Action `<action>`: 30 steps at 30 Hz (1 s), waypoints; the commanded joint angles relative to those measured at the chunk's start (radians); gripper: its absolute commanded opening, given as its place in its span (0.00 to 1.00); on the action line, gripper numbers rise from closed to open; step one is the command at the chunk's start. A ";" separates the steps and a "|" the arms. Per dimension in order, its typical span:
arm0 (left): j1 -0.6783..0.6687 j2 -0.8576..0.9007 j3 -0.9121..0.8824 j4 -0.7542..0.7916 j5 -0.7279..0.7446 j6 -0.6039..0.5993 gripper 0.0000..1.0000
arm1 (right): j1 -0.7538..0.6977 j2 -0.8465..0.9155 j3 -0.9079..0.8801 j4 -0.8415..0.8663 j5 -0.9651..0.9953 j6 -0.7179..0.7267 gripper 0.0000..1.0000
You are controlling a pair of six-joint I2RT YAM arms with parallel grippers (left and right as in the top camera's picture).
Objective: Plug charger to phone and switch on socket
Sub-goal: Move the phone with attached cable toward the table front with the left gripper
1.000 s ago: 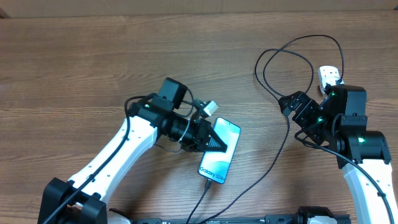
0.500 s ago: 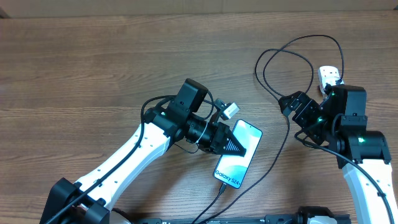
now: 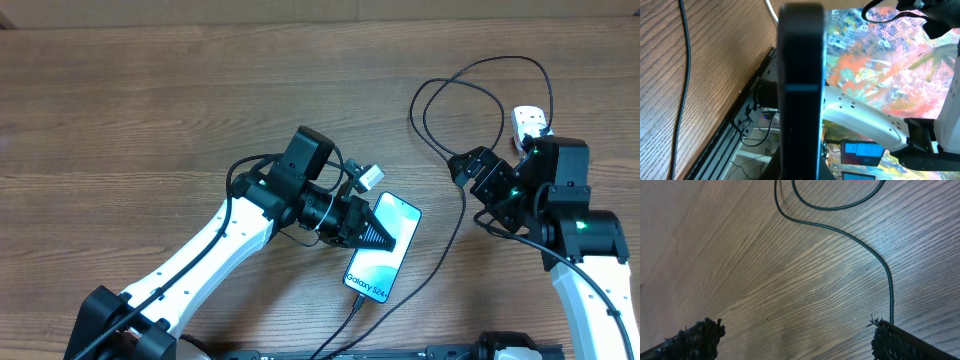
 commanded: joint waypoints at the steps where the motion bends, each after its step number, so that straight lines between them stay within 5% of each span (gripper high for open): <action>1: -0.013 -0.014 0.003 0.007 0.050 0.003 0.04 | -0.002 -0.009 0.020 0.002 0.014 -0.012 1.00; 22: -0.013 -0.014 0.002 0.007 -0.013 0.016 0.04 | -0.002 -0.009 0.020 0.002 0.014 -0.012 1.00; 30: -0.013 -0.014 0.002 -0.090 -0.276 -0.055 0.04 | -0.002 -0.009 0.020 0.002 0.014 -0.012 1.00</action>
